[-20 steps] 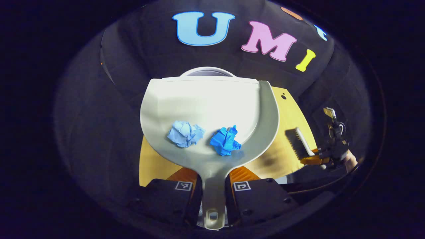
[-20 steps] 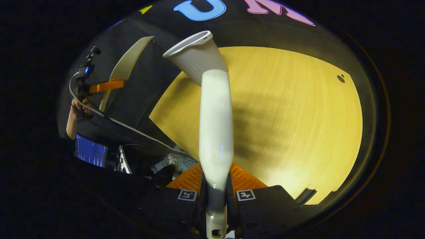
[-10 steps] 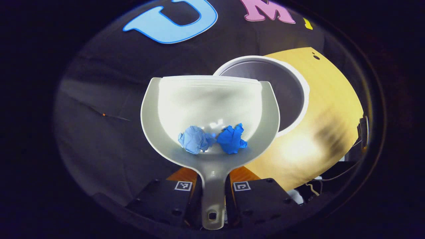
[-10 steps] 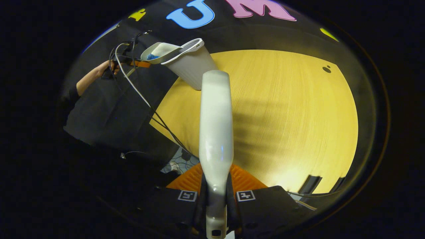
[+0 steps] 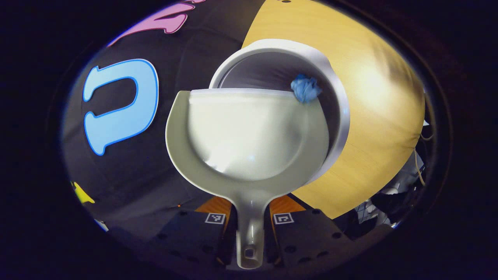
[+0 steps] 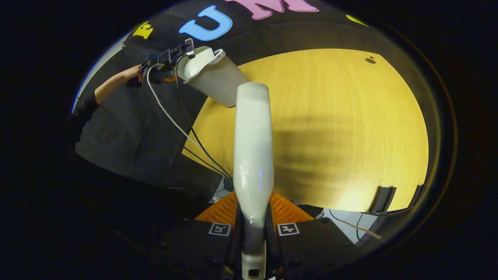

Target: Pick up the small broom and dustpan from the desktop, sweep the trash into the dustpan with the broom, and then empty the trash into the garbage bin.

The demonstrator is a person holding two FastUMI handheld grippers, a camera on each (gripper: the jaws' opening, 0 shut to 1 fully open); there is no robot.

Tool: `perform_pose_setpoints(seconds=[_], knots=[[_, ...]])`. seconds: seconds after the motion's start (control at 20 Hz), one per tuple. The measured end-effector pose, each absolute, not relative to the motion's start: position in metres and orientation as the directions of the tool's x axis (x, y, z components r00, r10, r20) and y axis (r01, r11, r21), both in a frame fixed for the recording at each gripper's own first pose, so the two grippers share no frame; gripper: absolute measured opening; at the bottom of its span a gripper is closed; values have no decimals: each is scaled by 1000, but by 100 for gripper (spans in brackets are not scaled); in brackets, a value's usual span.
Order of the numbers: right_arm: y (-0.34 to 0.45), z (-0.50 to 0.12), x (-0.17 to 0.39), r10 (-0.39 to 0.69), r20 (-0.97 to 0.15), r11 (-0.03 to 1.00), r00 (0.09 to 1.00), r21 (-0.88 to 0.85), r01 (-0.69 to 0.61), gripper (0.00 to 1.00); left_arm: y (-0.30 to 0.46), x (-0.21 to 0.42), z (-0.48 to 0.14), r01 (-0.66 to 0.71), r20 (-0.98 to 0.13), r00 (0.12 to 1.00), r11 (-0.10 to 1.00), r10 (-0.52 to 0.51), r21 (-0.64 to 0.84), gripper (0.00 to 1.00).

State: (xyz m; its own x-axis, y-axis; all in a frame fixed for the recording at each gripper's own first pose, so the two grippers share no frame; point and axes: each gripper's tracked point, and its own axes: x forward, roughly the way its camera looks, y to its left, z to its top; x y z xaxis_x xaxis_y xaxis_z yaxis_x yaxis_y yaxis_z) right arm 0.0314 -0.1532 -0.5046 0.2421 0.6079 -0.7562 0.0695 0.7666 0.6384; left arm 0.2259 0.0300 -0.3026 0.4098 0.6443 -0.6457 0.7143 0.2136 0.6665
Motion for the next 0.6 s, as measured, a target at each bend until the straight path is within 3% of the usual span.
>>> perform_pose_setpoints(seconds=[0.25, 0.45, 0.6], knots=[[-169, -513, 37, 581, -767, 772, 270, 625, 115, 29, 26, 233, -296, 640, -637, 421, 286, 646, 713, 28], [-187, -513, 68, 537, -771, 777, 342, 610, 154, 29, 11, 239, -294, 489, -685, 448, 483, 575, 726, 28], [-199, -513, 95, 522, -757, 770, 394, 617, 166, 29, 11, 248, -297, 377, -672, 532, 566, 516, 733, 28]])
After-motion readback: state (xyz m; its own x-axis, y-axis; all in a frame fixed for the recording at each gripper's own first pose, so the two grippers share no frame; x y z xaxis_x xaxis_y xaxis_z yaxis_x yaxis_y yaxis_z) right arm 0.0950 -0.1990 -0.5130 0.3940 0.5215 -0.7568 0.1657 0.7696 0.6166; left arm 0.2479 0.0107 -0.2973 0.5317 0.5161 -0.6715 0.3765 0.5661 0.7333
